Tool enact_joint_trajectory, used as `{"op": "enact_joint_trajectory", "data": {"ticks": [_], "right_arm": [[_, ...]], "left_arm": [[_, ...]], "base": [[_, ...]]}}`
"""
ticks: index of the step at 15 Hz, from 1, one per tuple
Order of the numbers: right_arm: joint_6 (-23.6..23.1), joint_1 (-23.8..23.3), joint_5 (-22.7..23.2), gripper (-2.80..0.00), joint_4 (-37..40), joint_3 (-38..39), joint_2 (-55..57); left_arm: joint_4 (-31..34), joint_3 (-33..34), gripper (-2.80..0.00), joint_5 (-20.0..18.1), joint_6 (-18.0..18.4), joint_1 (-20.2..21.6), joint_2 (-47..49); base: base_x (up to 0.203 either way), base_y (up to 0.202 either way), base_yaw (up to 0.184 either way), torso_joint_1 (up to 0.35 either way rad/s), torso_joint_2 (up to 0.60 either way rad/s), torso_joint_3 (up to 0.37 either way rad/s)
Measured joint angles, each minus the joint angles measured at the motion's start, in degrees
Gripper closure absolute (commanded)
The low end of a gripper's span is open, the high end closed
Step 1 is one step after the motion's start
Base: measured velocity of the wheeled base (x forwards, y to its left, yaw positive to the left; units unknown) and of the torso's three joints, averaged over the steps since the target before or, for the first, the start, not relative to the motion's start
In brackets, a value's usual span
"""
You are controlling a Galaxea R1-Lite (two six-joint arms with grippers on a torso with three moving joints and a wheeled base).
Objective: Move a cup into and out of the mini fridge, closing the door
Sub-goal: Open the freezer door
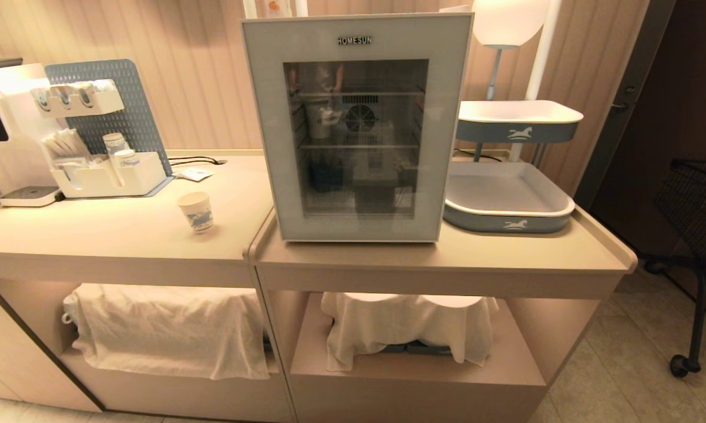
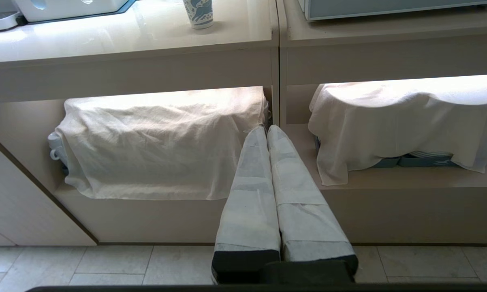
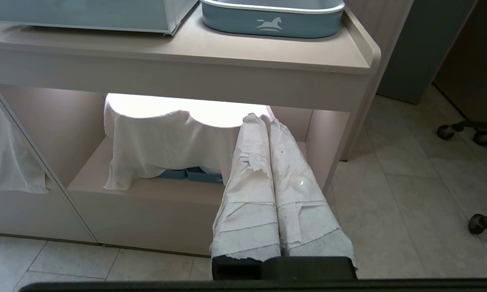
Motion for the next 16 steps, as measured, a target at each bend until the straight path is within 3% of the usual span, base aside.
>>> {"op": "enact_joint_trajectory", "data": {"ticks": [9,12,16], "right_arm": [[0.2,0.0,-0.2,0.0,0.1,0.0,0.0],[0.2,0.0,-0.2,0.0,0.1,0.0,0.0],[0.3,0.0,-0.2,0.0,0.1,0.0,0.0]], "left_arm": [[-0.4,0.0,0.0,-0.2,0.5,0.0,0.0],[1.7,-3.4,0.0,-0.9,0.5,0.0,0.0],[19.1,-20.6,0.0,-1.3,-0.3,0.0,0.7]], "base": [[0.0,0.0,0.0,0.0,0.0,0.0],[0.0,0.0,0.0,0.0,0.0,0.0],[0.0,0.0,0.0,0.0,0.0,0.0]]}}
